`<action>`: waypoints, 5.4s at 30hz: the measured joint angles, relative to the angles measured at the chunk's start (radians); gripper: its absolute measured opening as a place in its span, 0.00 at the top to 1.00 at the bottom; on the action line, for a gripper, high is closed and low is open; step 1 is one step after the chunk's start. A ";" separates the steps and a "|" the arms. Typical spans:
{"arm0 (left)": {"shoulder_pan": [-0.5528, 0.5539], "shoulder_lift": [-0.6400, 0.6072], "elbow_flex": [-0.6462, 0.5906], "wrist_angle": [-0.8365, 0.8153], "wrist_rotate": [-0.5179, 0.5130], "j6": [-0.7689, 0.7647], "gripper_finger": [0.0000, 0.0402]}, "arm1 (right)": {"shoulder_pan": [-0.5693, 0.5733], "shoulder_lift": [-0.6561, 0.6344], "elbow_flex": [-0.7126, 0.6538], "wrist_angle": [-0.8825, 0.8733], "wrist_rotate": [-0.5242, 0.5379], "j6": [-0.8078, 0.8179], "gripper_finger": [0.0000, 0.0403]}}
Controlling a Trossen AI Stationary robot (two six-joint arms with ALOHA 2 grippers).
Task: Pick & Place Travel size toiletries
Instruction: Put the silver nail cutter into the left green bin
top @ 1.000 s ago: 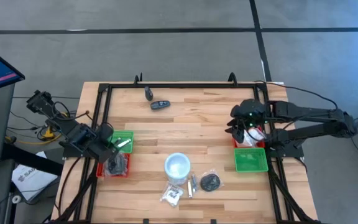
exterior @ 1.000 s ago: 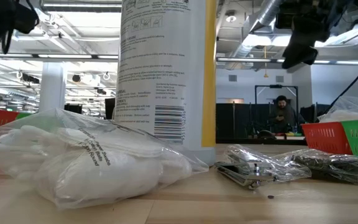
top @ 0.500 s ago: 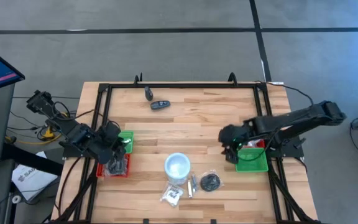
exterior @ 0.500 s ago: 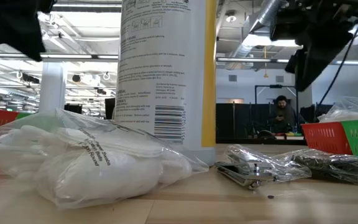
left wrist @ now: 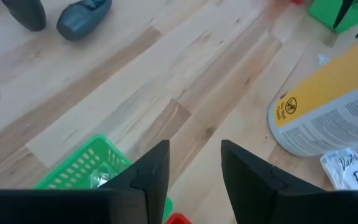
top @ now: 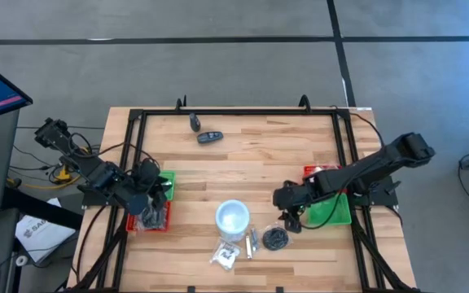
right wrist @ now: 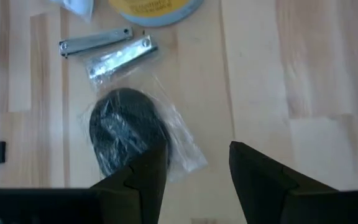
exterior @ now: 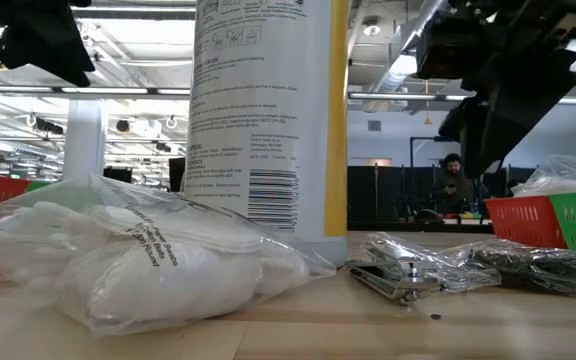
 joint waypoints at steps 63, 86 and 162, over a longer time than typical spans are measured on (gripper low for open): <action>0.000 0.073 -0.001 0.049 -0.090 0.008 0.66 | 0.091 0.426 0.005 0.658 0.058 0.366 0.69; 0.000 0.099 -0.001 0.056 -0.088 0.007 0.66 | 0.088 0.363 0.003 0.588 0.037 0.310 1.00; 0.000 0.099 -0.001 0.067 -0.092 0.007 0.66 | 0.085 0.562 0.166 0.577 -0.045 0.307 0.96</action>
